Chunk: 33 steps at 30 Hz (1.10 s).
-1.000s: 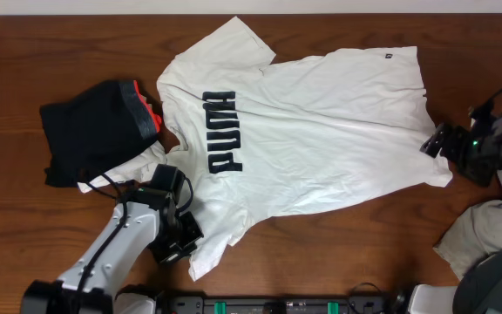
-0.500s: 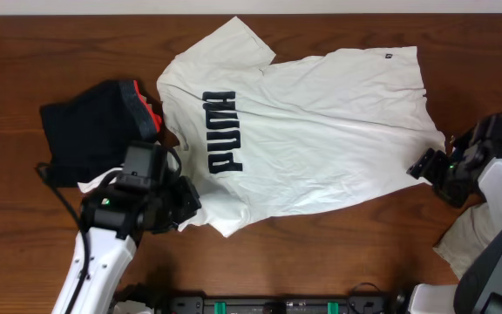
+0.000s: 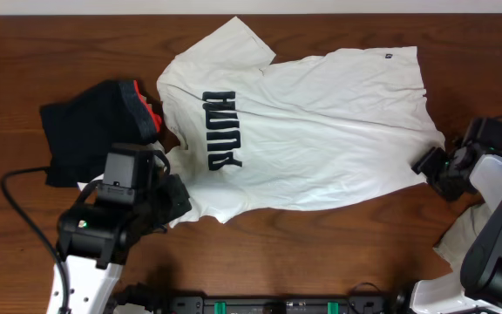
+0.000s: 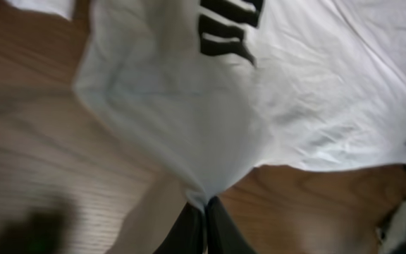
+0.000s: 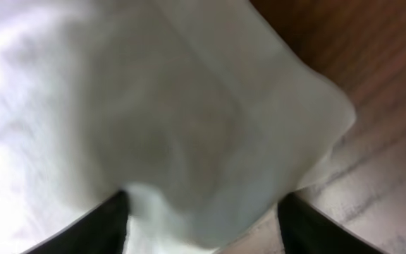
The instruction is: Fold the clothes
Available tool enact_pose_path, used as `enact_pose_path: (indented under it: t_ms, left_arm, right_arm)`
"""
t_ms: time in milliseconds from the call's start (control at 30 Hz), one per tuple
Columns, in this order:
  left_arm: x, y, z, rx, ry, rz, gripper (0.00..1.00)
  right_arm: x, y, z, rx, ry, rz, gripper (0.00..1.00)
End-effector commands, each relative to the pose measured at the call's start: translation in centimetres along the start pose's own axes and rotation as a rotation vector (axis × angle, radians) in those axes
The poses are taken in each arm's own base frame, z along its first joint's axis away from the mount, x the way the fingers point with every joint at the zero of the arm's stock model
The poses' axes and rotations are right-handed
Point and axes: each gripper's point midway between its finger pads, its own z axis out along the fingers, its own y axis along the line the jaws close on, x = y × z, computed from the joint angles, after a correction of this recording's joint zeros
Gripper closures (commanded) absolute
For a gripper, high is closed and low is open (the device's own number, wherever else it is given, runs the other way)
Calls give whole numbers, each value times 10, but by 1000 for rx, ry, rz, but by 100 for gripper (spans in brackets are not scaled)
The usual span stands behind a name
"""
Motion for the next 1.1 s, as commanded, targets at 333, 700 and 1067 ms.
enact_pose_path:
  t_ms: [333, 700, 1067]
  left_arm:
    - [-23, 3, -46, -84, -133, 49, 94]
    - [-24, -2, -81, -84, -161, 55, 94]
    - [-16, -2, -103, -89, -153, 65, 94]
  right_arm:
    - [-18, 7, -25, -21, 2, -32, 99]
    - [-42, -19, -153, 132, -156, -2, 99]
    - [-18, -24, -202, 147, -221, -26, 94]
